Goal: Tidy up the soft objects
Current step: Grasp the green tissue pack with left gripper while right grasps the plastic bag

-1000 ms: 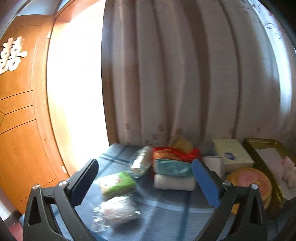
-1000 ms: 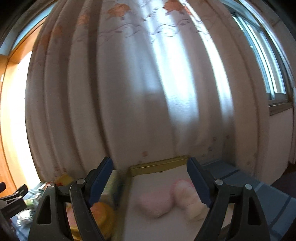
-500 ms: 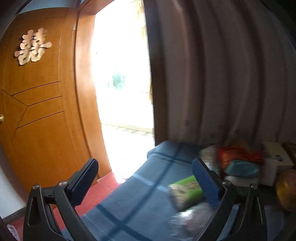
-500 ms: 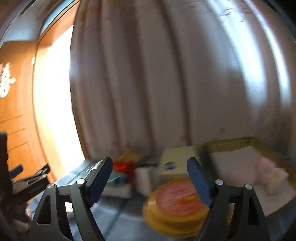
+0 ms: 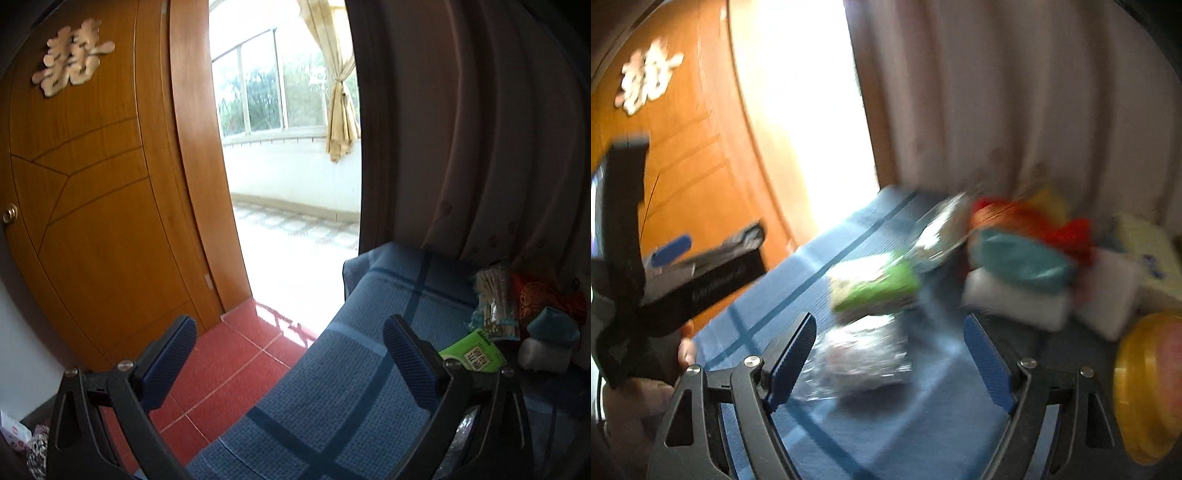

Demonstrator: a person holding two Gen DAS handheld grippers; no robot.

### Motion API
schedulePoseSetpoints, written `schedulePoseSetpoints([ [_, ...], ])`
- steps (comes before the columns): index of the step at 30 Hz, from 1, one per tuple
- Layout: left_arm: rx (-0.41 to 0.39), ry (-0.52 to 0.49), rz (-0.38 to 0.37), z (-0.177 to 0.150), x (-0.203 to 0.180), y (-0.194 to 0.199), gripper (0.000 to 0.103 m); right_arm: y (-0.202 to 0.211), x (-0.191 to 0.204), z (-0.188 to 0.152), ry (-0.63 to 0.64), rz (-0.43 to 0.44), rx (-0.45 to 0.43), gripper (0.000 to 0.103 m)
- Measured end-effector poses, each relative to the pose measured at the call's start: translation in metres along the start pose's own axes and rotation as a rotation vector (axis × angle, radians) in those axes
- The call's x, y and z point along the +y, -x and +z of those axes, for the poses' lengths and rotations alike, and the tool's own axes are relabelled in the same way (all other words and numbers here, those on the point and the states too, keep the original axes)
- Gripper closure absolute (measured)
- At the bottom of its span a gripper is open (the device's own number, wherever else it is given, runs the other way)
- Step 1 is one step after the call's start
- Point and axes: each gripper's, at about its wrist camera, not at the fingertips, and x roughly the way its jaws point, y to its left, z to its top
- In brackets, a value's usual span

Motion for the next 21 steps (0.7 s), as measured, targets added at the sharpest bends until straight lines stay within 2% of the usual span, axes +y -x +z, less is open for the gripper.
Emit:
schedulePoseSetpoints([
  [5,0.029,-0.001,0.001,0.000,-0.001,-0.005,0.001,-0.036,0.025,0.002,0.065,-0.016,0.164,0.021],
  [6,0.030,-0.003,0.003,0.000,-0.002,-0.005,0.001,-0.039,0.027,0.002,0.080,-0.030,0.175,0.027],
  [7,0.030,-0.007,0.004,0.000,-0.003,-0.005,0.001,-0.038,0.028,0.002,0.085,-0.022,0.168,0.040],
  [8,0.029,-0.013,0.001,0.000,-0.004,-0.005,0.001,-0.036,0.028,0.002,0.087,-0.010,0.163,0.044],
  [13,0.039,-0.031,-0.021,0.000,-0.005,-0.005,0.001,-0.013,0.015,-0.010,0.076,0.040,0.153,0.051],
  [15,0.035,-0.035,-0.022,0.000,-0.005,-0.003,0.001,0.007,0.004,-0.016,0.065,0.071,0.099,0.051],
  [18,-0.012,-0.073,-0.028,-0.001,-0.011,0.006,0.001,0.046,-0.014,-0.021,0.055,0.069,-0.067,0.051],
  [21,-0.051,-0.179,-0.153,-0.004,-0.030,0.015,0.001,0.075,-0.032,-0.027,0.018,-0.023,-0.221,0.051],
])
